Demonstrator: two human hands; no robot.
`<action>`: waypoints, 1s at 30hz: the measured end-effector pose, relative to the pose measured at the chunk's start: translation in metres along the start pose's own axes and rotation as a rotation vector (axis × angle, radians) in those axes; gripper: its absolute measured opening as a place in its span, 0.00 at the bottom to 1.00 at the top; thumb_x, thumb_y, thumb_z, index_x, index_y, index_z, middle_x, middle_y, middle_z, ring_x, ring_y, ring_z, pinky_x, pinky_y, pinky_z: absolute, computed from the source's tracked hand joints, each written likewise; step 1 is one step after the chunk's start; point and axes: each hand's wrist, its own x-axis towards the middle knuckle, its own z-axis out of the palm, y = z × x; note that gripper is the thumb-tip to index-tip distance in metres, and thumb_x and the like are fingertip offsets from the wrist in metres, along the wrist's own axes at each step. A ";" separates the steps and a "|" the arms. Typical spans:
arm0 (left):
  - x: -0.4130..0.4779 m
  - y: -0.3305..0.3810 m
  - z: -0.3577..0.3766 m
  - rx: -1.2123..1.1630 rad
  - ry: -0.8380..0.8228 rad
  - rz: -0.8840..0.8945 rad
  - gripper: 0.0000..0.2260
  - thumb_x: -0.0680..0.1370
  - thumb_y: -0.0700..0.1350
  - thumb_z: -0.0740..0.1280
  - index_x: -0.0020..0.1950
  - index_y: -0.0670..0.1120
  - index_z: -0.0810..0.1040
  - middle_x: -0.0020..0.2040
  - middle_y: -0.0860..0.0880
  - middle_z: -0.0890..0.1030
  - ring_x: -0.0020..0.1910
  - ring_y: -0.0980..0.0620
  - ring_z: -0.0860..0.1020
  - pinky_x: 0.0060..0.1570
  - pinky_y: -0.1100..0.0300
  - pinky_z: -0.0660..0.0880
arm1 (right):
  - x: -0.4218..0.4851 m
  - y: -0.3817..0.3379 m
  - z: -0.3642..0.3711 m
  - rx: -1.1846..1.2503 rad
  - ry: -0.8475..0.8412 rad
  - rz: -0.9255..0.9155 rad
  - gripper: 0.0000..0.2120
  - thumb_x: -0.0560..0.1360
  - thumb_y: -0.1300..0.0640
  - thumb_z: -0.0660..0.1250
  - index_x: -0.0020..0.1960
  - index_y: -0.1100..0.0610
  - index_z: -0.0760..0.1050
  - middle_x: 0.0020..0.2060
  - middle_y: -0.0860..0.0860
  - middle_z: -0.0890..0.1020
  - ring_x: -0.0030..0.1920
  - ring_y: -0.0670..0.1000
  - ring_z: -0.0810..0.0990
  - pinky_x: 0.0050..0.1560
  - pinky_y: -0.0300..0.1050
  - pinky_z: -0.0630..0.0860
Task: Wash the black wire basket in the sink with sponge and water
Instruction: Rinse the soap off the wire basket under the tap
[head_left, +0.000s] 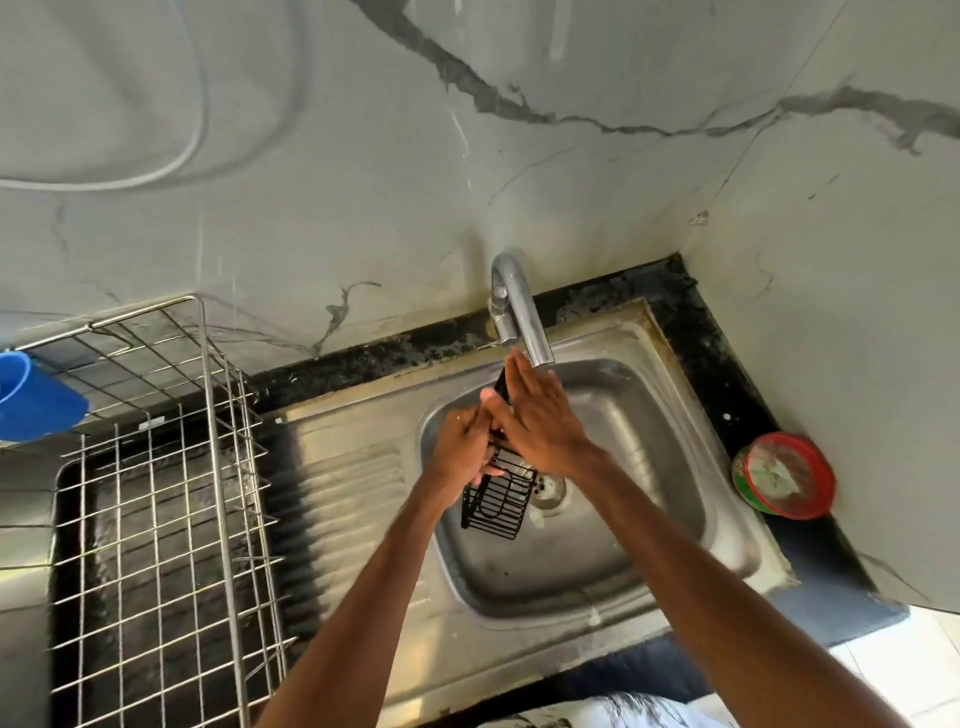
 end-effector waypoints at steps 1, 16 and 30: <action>-0.001 -0.001 -0.001 -0.003 -0.013 -0.002 0.20 0.87 0.54 0.57 0.44 0.43 0.76 0.29 0.41 0.75 0.30 0.34 0.77 0.21 0.61 0.75 | 0.010 0.001 -0.008 0.011 0.010 0.053 0.40 0.82 0.35 0.38 0.80 0.66 0.52 0.75 0.65 0.66 0.77 0.60 0.64 0.76 0.54 0.59; -0.014 -0.004 -0.008 -0.050 -0.007 0.068 0.18 0.88 0.47 0.56 0.44 0.39 0.75 0.29 0.46 0.80 0.27 0.53 0.83 0.21 0.69 0.68 | 0.007 0.002 -0.007 0.208 0.030 0.070 0.33 0.83 0.36 0.42 0.72 0.58 0.68 0.65 0.56 0.77 0.69 0.58 0.73 0.69 0.57 0.68; -0.016 -0.026 -0.015 -0.094 0.007 0.117 0.23 0.86 0.56 0.58 0.44 0.39 0.77 0.34 0.36 0.83 0.34 0.37 0.85 0.33 0.53 0.80 | -0.002 0.036 -0.032 0.543 -0.036 0.197 0.26 0.64 0.40 0.80 0.56 0.53 0.80 0.48 0.47 0.84 0.50 0.50 0.85 0.49 0.48 0.84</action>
